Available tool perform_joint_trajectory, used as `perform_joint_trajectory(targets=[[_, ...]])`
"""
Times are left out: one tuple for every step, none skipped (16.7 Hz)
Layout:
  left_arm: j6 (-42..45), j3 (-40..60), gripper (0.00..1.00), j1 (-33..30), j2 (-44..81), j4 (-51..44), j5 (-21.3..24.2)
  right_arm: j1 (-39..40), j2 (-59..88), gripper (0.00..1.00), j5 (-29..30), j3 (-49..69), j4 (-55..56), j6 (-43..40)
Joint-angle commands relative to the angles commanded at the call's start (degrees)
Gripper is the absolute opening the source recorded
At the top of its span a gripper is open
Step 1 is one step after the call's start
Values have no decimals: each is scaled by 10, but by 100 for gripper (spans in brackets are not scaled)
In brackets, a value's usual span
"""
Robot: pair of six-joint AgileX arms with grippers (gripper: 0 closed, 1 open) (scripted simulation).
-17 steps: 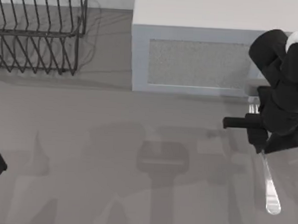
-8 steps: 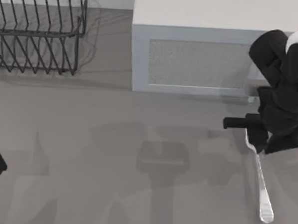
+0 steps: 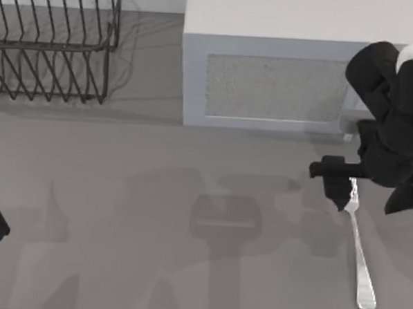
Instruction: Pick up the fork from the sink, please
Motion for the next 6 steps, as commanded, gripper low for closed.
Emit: perform_joint_trajectory(targets=[[0, 0, 100, 0, 0, 0, 0, 0, 0, 100, 0, 0, 0, 0], [0, 0, 100, 0, 0, 0, 0, 0, 0, 100, 0, 0, 0, 0], [0, 0, 100, 0, 0, 0, 0, 0, 0, 100, 0, 0, 0, 0], [0, 0, 100, 0, 0, 0, 0, 0, 0, 100, 0, 0, 0, 0], [0, 0, 100, 0, 0, 0, 0, 0, 0, 100, 0, 0, 0, 0], [0, 0, 100, 0, 0, 0, 0, 0, 0, 100, 0, 0, 0, 0]])
